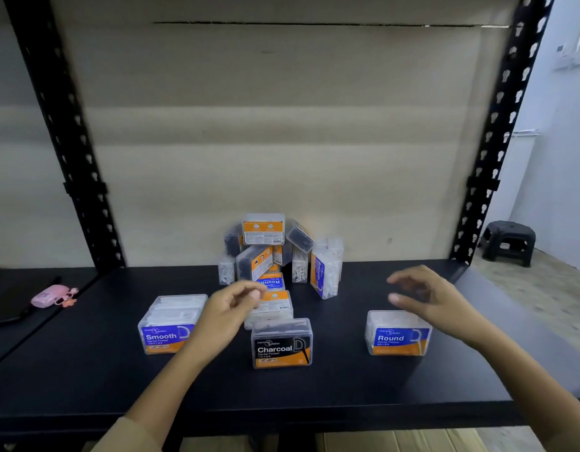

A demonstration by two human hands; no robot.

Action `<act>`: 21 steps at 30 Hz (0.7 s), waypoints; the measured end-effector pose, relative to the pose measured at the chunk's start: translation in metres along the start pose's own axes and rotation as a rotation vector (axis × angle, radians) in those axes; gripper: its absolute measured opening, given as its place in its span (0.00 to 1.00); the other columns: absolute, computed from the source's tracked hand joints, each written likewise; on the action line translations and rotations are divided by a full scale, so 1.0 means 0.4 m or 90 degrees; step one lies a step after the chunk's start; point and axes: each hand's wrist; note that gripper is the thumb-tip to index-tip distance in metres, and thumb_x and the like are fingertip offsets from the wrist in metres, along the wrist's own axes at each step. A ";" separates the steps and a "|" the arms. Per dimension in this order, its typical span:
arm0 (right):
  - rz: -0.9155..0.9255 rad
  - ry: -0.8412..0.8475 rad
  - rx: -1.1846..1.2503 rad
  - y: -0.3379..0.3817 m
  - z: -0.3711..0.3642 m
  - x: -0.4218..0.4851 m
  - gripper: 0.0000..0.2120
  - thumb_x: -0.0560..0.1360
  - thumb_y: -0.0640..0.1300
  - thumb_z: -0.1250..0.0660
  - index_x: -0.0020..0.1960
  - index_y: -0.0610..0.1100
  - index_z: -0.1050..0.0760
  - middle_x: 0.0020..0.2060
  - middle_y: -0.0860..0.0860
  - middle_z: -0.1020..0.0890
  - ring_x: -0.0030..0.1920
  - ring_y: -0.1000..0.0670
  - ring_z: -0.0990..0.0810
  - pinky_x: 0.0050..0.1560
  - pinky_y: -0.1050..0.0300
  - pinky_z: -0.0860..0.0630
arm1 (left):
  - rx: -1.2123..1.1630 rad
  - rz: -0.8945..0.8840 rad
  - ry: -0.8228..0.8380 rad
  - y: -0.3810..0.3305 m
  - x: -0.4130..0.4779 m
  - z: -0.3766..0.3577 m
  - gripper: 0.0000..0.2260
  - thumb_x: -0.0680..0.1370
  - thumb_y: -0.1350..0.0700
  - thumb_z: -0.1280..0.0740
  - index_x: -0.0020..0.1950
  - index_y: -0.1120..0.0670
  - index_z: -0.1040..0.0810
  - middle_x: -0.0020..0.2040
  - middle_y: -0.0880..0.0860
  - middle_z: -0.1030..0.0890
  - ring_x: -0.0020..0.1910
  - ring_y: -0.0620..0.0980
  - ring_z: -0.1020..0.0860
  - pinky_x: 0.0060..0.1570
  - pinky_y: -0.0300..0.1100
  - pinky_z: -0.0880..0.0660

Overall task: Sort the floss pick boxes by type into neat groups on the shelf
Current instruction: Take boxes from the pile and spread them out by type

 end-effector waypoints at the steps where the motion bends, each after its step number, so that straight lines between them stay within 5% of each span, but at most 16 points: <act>1: 0.006 -0.023 -0.013 0.021 -0.016 0.026 0.11 0.68 0.55 0.29 0.48 0.56 0.24 0.50 0.55 0.22 0.53 0.56 0.23 0.54 0.60 0.26 | 0.065 -0.009 -0.008 -0.003 0.021 0.004 0.10 0.77 0.59 0.35 0.48 0.43 0.21 0.50 0.47 0.18 0.49 0.44 0.21 0.49 0.35 0.26; 3: 0.021 -0.032 -0.080 0.062 -0.052 0.083 0.09 0.71 0.47 0.29 0.51 0.52 0.24 0.50 0.51 0.22 0.49 0.52 0.22 0.52 0.60 0.27 | 0.247 -0.015 0.069 -0.004 0.066 0.012 0.11 0.76 0.59 0.34 0.51 0.42 0.23 0.54 0.48 0.22 0.50 0.44 0.24 0.47 0.33 0.27; 7: -0.028 0.048 -0.213 0.121 -0.141 0.182 0.18 0.73 0.50 0.33 0.60 0.47 0.30 0.51 0.50 0.29 0.47 0.49 0.24 0.51 0.53 0.25 | 0.511 0.016 0.227 0.015 0.127 0.018 0.19 0.73 0.52 0.30 0.62 0.43 0.27 0.62 0.48 0.28 0.60 0.48 0.29 0.60 0.47 0.28; 13: -0.141 0.042 -0.285 0.132 -0.224 0.263 0.24 0.72 0.50 0.32 0.62 0.44 0.37 0.59 0.43 0.32 0.55 0.40 0.25 0.48 0.49 0.25 | 0.568 0.004 0.279 0.028 0.145 0.008 0.24 0.71 0.51 0.28 0.66 0.45 0.29 0.64 0.50 0.29 0.61 0.49 0.28 0.63 0.46 0.29; 21: -0.148 0.026 -0.208 0.110 -0.224 0.268 0.14 0.71 0.36 0.37 0.51 0.45 0.39 0.47 0.43 0.23 0.43 0.44 0.23 0.30 0.56 0.32 | 0.509 0.035 0.282 0.042 0.153 0.011 0.28 0.68 0.50 0.26 0.66 0.46 0.30 0.63 0.50 0.25 0.60 0.49 0.26 0.61 0.44 0.27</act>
Point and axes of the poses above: each hand's wrist, its own x-axis towards the middle knuckle, its own z-axis out of the back of the hand, y = z × x
